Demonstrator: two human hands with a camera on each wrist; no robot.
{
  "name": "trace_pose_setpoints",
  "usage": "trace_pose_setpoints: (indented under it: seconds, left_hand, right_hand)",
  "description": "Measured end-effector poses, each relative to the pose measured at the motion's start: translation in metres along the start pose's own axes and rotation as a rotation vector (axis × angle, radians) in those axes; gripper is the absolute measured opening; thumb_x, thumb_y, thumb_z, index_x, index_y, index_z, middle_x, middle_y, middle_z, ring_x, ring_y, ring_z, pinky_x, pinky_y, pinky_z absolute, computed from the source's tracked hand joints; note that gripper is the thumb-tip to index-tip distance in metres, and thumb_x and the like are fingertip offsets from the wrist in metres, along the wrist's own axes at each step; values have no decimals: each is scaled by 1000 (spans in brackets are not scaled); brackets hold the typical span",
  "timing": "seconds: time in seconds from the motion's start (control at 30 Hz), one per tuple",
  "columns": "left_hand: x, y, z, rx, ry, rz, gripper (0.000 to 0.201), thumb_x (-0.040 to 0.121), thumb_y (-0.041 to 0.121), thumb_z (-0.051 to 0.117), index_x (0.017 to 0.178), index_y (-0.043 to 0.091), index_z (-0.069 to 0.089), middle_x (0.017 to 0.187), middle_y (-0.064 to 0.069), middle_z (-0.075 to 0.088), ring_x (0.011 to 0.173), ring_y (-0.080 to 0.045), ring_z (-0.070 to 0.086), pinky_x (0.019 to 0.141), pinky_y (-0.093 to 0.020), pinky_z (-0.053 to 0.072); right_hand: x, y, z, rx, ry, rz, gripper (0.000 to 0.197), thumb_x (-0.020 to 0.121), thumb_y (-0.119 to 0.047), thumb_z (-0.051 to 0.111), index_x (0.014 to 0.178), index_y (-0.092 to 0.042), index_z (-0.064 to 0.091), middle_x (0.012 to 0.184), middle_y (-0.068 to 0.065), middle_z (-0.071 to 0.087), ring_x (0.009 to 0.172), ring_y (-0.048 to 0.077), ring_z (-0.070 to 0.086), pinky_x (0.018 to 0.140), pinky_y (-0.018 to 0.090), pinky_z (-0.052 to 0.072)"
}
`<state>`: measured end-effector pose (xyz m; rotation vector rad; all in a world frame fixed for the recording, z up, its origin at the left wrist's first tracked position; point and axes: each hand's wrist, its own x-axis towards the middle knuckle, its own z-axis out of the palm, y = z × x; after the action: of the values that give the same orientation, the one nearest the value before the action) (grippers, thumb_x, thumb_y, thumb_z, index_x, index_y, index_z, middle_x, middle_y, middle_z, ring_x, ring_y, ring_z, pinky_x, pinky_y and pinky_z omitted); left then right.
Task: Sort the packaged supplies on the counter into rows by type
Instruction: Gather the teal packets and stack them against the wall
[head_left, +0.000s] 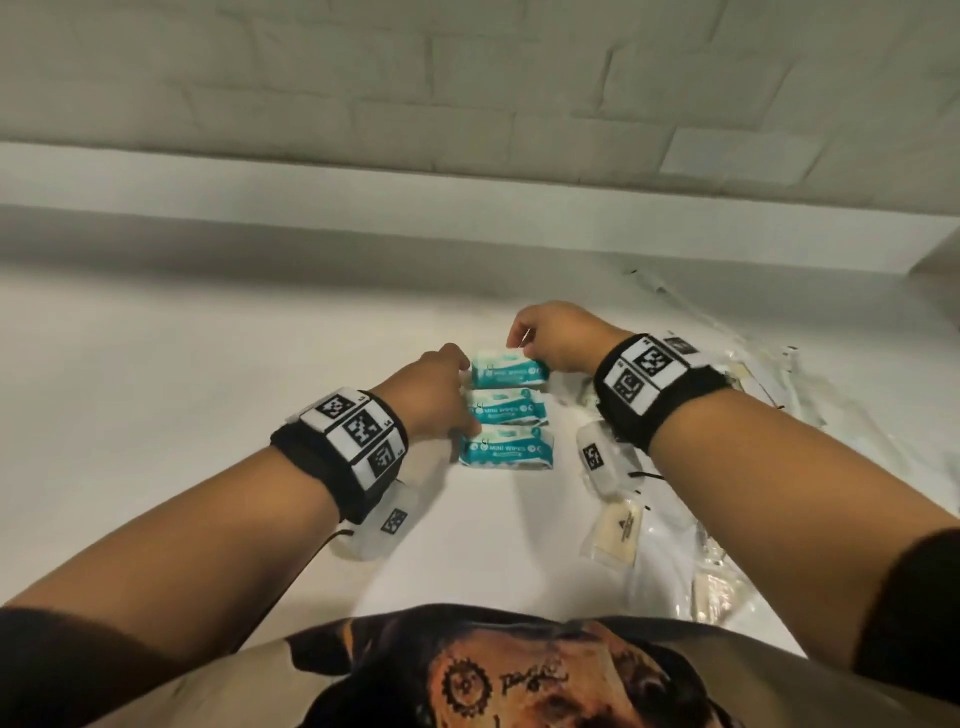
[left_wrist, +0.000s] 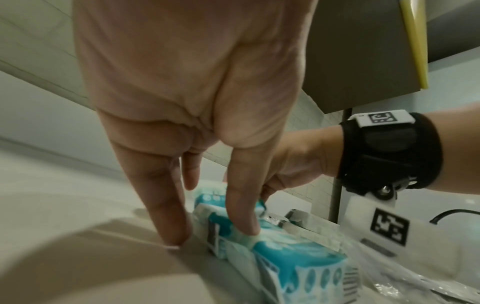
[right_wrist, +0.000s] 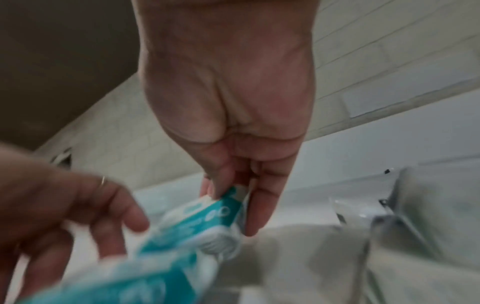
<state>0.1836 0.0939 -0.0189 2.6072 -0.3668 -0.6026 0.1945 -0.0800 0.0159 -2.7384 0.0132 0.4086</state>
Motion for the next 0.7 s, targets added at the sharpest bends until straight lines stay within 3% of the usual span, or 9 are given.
trace_pose_setpoints:
  seconds: [0.1, 0.17, 0.27, 0.33, 0.37, 0.43, 0.5, 0.53, 0.7]
  left_hand:
    - [-1, 4, -2, 36, 25, 3, 86, 69, 27, 83, 139, 23, 34, 136, -2, 43, 112, -21, 55, 87, -31, 47]
    - [0, 8, -4, 50, 46, 42, 74, 74, 29, 79, 137, 24, 39, 135, -3, 40, 107, -20, 55, 83, -29, 46]
    - [3, 16, -8, 113, 41, 104, 53, 81, 31, 73, 129, 26, 51, 130, 0, 45, 105, -17, 54, 82, -26, 43]
    - [6, 22, -7, 178, 12, 128, 53, 81, 34, 73, 129, 25, 53, 128, 0, 48, 110, -17, 53, 87, -27, 43]
    - [7, 26, -5, 203, -6, 137, 56, 79, 35, 74, 130, 25, 53, 128, 0, 48, 111, -18, 53, 89, -28, 43]
    - [9, 30, -1, 231, -24, 152, 60, 77, 35, 77, 130, 25, 52, 127, 1, 49, 111, -18, 54, 90, -28, 44]
    - [9, 31, 2, 241, -28, 167, 59, 76, 33, 78, 129, 26, 53, 125, 2, 49, 110, -18, 54, 90, -28, 44]
    - [9, 32, 2, 240, -27, 174, 58, 75, 33, 78, 128, 27, 54, 125, 2, 50, 110, -17, 54, 91, -28, 45]
    - [7, 28, 4, 187, -17, 180, 51, 76, 31, 78, 123, 28, 58, 124, 3, 51, 109, -16, 54, 89, -25, 42]
  right_hand:
    - [-2, -1, 5, -145, -94, -62, 35, 93, -5, 48, 115, -23, 68, 126, -1, 62, 111, 17, 57, 94, 30, 45]
    - [-10, 2, -6, -136, -56, -87, 38, 95, -5, 45, 121, -23, 66, 131, -1, 59, 116, 17, 56, 97, 30, 43]
    - [-23, 19, -35, -58, 65, -45, 34, 95, -8, 48, 120, -23, 66, 127, -1, 63, 112, 16, 58, 93, 29, 44]
    - [-32, 37, -51, -117, 97, 22, 25, 91, -19, 60, 115, -25, 66, 124, -2, 63, 108, 17, 58, 89, 27, 42]
    - [-38, 47, -55, -162, 71, 77, 29, 86, -28, 68, 115, -27, 64, 125, -2, 62, 109, 18, 57, 90, 29, 43]
    - [-50, 65, -52, -246, -57, 209, 63, 71, -43, 80, 126, -29, 52, 129, -4, 53, 111, 22, 55, 94, 38, 45]
    - [-61, 74, -38, -301, -186, 270, 91, 60, -44, 87, 135, -31, 38, 130, -3, 47, 109, 24, 55, 92, 42, 48]
    - [-65, 77, -29, -316, -205, 267, 95, 58, -40, 88, 136, -29, 35, 127, -2, 47, 103, 23, 55, 87, 40, 50]
    - [-63, 74, -28, -252, -35, 189, 56, 74, -23, 75, 120, -20, 44, 94, -3, 57, 76, 12, 55, 62, 30, 45]
